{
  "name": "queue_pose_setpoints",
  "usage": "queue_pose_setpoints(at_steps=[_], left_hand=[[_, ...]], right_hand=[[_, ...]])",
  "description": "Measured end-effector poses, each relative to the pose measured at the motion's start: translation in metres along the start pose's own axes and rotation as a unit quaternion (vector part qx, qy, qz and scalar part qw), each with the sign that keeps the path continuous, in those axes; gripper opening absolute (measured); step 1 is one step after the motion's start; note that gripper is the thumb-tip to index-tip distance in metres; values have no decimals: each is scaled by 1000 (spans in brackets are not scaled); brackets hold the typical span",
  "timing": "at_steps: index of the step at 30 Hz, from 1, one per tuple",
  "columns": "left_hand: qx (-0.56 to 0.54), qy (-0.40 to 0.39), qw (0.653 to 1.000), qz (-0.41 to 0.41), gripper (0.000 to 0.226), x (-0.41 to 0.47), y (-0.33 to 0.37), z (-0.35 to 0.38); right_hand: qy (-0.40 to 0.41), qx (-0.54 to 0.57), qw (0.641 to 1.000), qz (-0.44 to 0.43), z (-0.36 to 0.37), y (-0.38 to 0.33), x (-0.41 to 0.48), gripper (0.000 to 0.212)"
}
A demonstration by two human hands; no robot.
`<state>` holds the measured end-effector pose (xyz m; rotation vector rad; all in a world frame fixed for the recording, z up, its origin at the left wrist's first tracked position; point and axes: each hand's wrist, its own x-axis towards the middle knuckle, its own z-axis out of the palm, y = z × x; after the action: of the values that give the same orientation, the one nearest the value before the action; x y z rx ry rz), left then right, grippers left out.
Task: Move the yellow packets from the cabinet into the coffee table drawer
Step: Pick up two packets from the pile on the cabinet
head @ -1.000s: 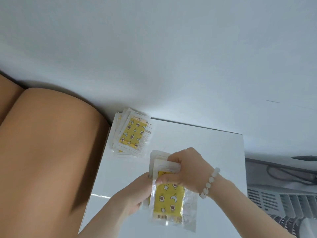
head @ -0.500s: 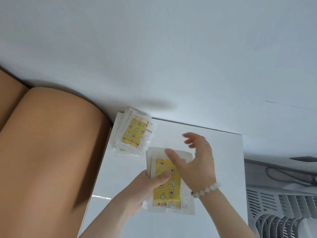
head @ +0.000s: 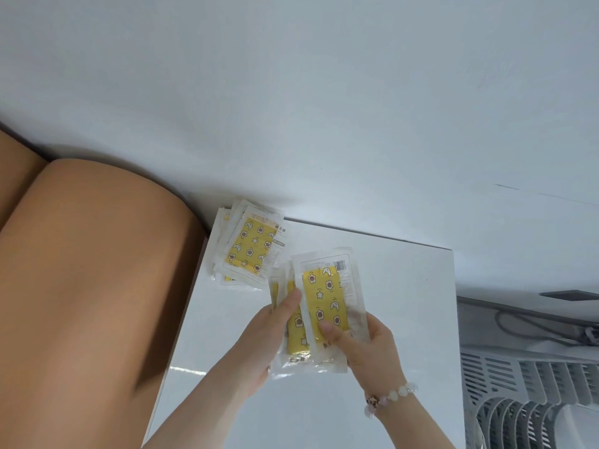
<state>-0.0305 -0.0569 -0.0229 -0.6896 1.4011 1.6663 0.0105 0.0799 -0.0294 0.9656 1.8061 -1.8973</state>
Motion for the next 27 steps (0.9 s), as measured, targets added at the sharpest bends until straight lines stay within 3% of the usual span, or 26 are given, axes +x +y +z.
queue_pose_setpoints(at_steps=[6,12,16,21,24,27], left_hand=[[-23,38,999,4,17,2,-1,-9],[-107,52,993,8,27,9,1,-24],[-100,60,993,26,39,12,0,-20],[-95,72,992,43,52,13,-1,-13],[-84,66,994,32,51,15,-2,-10],[-85,29,996,9,49,14,1,-9]], right_hand=[[19,-38,999,14,-18,-9,3,22],[-59,130,982,120,-42,-10,6,39],[-113,33,982,147,-29,-6,2,22],[-104,-103,985,93,-16,-5,5,23],[-132,-67,985,84,-15,-4,7,40],[-152,1,983,101,-18,2,9,42]])
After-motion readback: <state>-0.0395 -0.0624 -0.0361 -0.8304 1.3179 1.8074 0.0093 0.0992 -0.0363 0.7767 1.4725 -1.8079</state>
